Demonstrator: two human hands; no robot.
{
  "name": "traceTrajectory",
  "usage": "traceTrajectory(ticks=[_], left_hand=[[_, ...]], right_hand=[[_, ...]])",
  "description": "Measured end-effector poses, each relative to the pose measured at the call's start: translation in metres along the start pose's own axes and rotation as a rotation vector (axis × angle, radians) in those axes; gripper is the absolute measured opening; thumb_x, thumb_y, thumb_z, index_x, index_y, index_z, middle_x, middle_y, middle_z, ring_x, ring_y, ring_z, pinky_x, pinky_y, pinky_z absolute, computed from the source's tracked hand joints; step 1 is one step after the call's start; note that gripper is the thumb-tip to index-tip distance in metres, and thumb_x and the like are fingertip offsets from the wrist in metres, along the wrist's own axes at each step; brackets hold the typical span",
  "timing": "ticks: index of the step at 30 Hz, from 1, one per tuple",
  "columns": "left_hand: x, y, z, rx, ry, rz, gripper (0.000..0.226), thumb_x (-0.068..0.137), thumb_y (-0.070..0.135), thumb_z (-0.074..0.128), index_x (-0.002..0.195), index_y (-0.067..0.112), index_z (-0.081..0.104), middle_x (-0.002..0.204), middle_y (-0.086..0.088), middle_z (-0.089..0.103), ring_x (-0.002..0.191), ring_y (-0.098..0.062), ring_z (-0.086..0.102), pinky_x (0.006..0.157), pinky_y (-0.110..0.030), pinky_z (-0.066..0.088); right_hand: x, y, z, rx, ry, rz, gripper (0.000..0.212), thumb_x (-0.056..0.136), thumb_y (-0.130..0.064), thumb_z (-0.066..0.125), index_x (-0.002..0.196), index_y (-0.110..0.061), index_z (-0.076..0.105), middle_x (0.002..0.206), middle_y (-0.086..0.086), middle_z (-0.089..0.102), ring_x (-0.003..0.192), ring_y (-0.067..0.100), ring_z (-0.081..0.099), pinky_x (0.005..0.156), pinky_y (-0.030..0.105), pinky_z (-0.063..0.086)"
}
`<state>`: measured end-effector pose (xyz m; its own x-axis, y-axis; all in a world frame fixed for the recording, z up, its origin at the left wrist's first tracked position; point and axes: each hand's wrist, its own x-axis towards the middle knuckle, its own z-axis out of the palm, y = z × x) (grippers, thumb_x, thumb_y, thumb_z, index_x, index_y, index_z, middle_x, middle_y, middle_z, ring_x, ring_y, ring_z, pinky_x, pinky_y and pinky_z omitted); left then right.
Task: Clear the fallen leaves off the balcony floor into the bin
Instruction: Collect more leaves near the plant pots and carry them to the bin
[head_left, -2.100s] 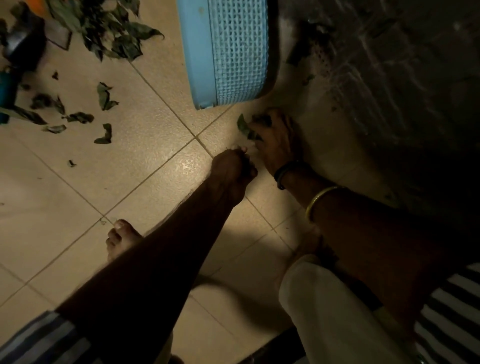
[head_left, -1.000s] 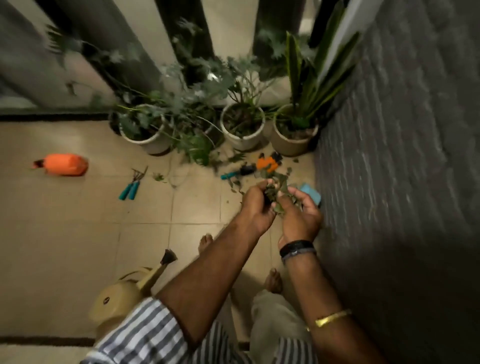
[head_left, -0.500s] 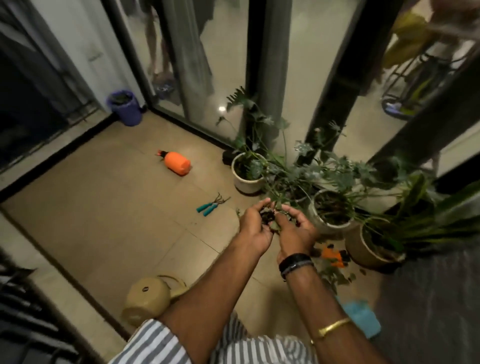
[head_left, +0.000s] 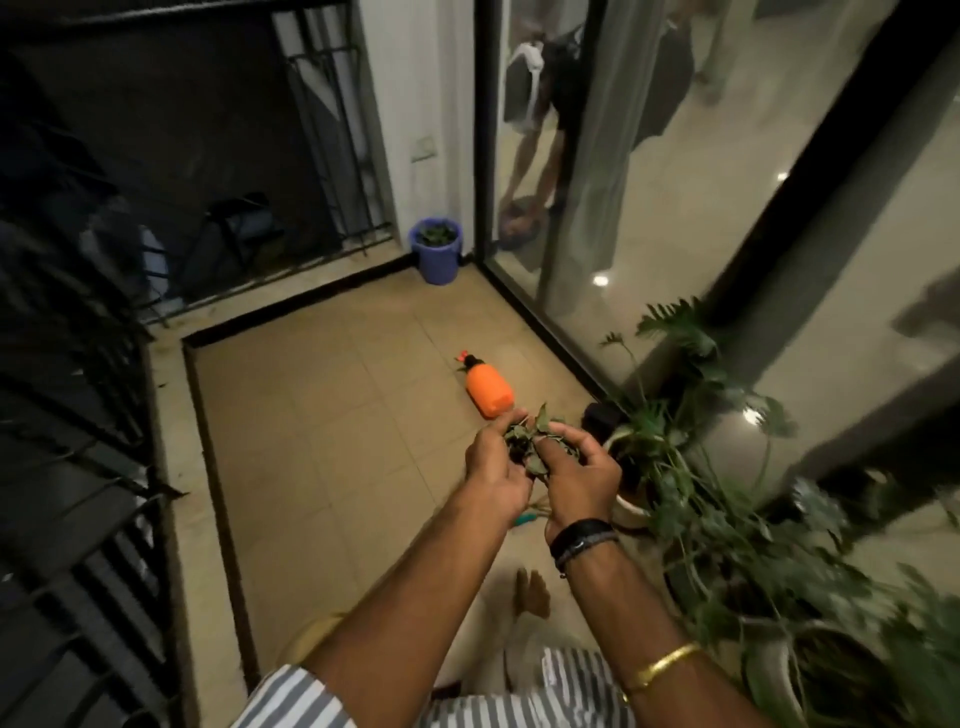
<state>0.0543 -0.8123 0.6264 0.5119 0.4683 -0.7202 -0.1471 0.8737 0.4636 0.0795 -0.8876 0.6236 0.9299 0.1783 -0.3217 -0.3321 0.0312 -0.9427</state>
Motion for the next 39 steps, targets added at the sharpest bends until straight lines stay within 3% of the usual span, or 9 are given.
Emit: traceTrajectory(ticks=[4,9,11,17,22,28,32,37,39], left_hand=[[0.049,0.066,0.037,-0.078,0.050,0.088,0.040,0.085,0.007,0.063,0.123,-0.005,0.062,0.115,-0.026,0.067,0.099,-0.034,0.064,0.105,-0.046,0.047],[0.100,0.143,0.071,-0.148,0.035,0.164,0.014,0.089,0.009,0.061,0.099,0.002,0.068,0.097,-0.019,0.071,0.086,-0.031,0.069,0.093,-0.041,0.053],[0.126,0.175,0.079,-0.170,0.045,0.168,0.009,0.090,0.011,0.060,0.090,0.006,0.067,0.097,-0.016,0.069,0.081,-0.029,0.067,0.078,-0.037,0.056],[0.225,0.282,0.102,-0.211,0.121,0.161,0.010,0.092,0.008,0.057,0.087,0.004,0.064,0.088,-0.014,0.066,0.075,-0.026,0.063,0.071,-0.031,0.050],[0.316,0.391,0.119,-0.158,0.105,0.064,0.020,0.096,0.010,0.054,0.079,0.005,0.063,0.079,-0.011,0.065,0.070,-0.023,0.062,0.060,-0.029,0.051],[0.417,0.518,0.139,-0.041,0.108,0.057,0.020,0.099,0.013,0.048,0.091,0.005,0.064,0.087,-0.014,0.064,0.080,-0.026,0.061,0.074,-0.035,0.051],[0.493,0.583,0.168,0.003,0.065,0.082,0.023,0.099,0.017,0.049,0.093,0.005,0.068,0.096,-0.018,0.068,0.089,-0.031,0.064,0.082,-0.041,0.051],[0.600,0.647,0.205,0.021,0.093,0.059,0.024,0.099,0.018,0.051,0.093,0.005,0.070,0.100,-0.018,0.071,0.090,-0.031,0.066,0.076,-0.039,0.053],[0.649,0.670,0.221,0.030,0.076,0.031,0.026,0.100,0.017,0.049,0.090,0.004,0.069,0.087,-0.017,0.074,0.082,-0.030,0.068,0.073,-0.038,0.053]], right_hand=[[0.063,-0.023,0.071,-0.051,-0.120,0.013,0.023,0.075,0.001,0.076,0.080,-0.022,0.077,0.094,0.003,0.076,0.090,0.019,0.072,0.076,0.036,0.062],[0.129,-0.045,0.156,-0.095,-0.214,0.045,0.024,0.074,-0.001,0.076,0.077,-0.024,0.078,0.091,-0.004,0.076,0.090,0.020,0.073,0.080,0.047,0.061],[0.153,-0.051,0.192,-0.103,-0.250,0.062,0.026,0.074,0.001,0.075,0.075,-0.024,0.078,0.089,-0.007,0.076,0.089,0.021,0.073,0.080,0.049,0.061],[0.236,-0.055,0.319,-0.119,-0.276,0.048,0.029,0.078,0.006,0.072,0.076,-0.023,0.076,0.090,-0.007,0.075,0.089,0.016,0.072,0.083,0.043,0.061],[0.299,-0.049,0.441,-0.048,-0.211,0.132,0.024,0.080,0.003,0.072,0.079,-0.021,0.077,0.089,0.001,0.077,0.088,0.026,0.074,0.082,0.046,0.061],[0.360,-0.073,0.581,0.073,-0.179,0.236,0.014,0.086,0.007,0.066,0.091,-0.005,0.072,0.078,0.007,0.075,0.072,0.022,0.071,0.067,0.034,0.060],[0.427,-0.080,0.656,0.084,-0.159,0.197,0.016,0.085,0.006,0.067,0.083,-0.008,0.073,0.086,0.016,0.074,0.079,0.029,0.071,0.073,0.040,0.061],[0.530,-0.067,0.742,0.037,-0.145,0.208,0.021,0.084,0.006,0.067,0.079,-0.013,0.074,0.085,0.012,0.075,0.087,0.033,0.072,0.076,0.043,0.062],[0.575,-0.060,0.775,0.019,-0.144,0.223,0.018,0.084,0.005,0.069,0.081,-0.012,0.075,0.085,0.013,0.075,0.088,0.035,0.072,0.073,0.040,0.062]])
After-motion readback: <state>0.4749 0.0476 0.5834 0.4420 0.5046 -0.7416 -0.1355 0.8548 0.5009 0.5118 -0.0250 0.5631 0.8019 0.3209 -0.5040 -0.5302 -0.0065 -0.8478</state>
